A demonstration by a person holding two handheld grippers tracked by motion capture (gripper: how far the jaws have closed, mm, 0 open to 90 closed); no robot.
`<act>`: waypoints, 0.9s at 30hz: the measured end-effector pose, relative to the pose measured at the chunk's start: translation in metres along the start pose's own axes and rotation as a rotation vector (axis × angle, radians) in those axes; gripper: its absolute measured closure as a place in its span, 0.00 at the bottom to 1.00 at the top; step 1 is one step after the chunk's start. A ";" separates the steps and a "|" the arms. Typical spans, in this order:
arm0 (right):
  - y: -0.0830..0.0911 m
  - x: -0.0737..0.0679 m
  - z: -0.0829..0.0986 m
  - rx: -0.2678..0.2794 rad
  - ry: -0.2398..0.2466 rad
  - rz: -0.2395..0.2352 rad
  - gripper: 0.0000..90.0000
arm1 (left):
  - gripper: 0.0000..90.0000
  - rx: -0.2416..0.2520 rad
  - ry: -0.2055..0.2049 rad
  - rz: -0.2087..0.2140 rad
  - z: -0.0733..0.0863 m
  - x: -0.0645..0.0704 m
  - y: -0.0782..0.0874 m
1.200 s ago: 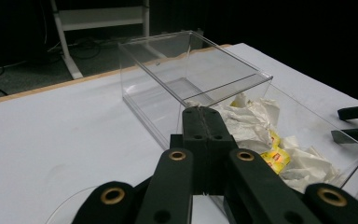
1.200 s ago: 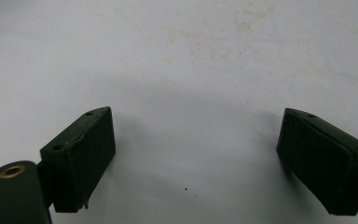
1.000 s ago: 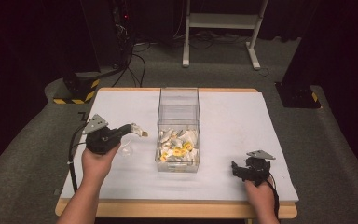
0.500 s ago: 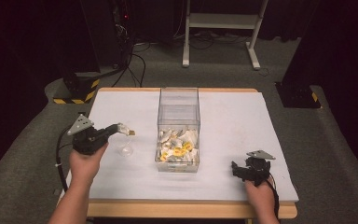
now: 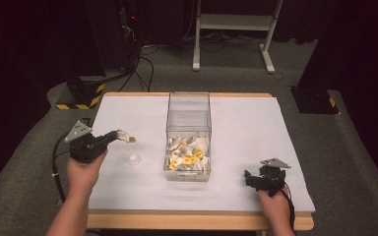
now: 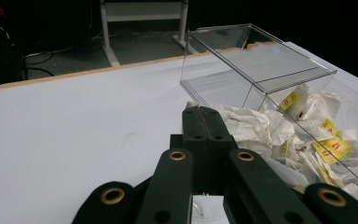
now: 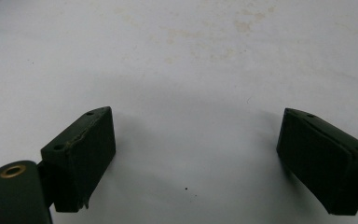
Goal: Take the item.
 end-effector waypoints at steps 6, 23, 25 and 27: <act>0.000 0.000 0.000 0.000 0.000 0.000 0.13 | 1.00 -0.025 0.006 0.001 0.006 0.000 -0.007; 0.000 0.000 0.000 0.001 0.001 0.000 0.13 | 1.00 -0.070 0.027 -0.013 0.015 -0.006 -0.015; 0.000 0.000 0.000 0.001 0.002 0.000 0.13 | 1.00 -0.076 0.027 -0.014 0.017 -0.006 -0.016; 0.000 0.000 0.000 0.001 0.001 0.000 0.13 | 1.00 -0.081 0.032 -0.009 0.018 -0.006 -0.017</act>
Point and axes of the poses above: each handheld gripper's, and its own axes: y roughly backward along the jaws, z roughly out of its underside, x roughly to its right, the point moved 3 cm from there along -y, roughly forward along the jaws, and after that the axes turned 1 degree about z, right-handed, at the moved point
